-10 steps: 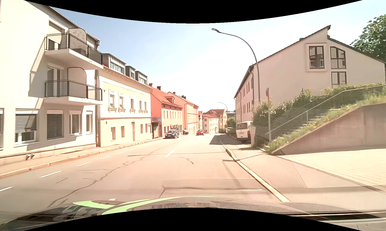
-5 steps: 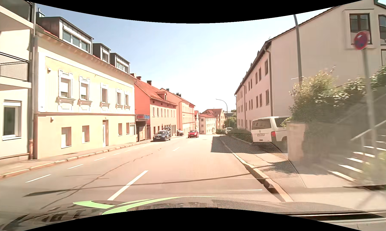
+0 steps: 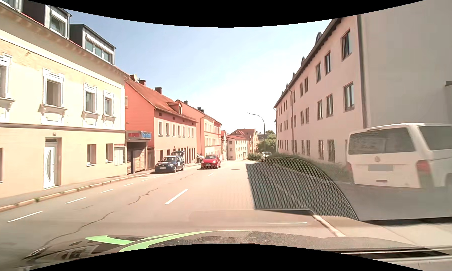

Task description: Follow the waypoints while adhering to traffic rules and regulations

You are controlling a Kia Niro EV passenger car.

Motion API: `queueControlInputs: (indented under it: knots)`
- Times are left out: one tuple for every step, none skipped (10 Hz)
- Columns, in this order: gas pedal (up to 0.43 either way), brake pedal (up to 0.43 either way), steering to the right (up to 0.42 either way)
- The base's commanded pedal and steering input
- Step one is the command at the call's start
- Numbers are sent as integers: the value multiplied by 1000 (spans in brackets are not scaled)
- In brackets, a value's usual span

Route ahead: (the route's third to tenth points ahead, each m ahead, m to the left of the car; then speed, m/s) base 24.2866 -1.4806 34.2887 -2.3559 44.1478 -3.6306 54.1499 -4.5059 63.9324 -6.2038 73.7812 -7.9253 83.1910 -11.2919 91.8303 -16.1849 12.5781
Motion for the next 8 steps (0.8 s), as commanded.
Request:
queueControlInputs:
  knots:
    - [0, 73, 22]
    - [0, 73, 21]
    - [0, 73, 21]
    - [0, 79, 19]
    - [0, 79, 17]
    - [0, 79, 12]
    - [0, 91, 9]
    - [0, 91, 9]
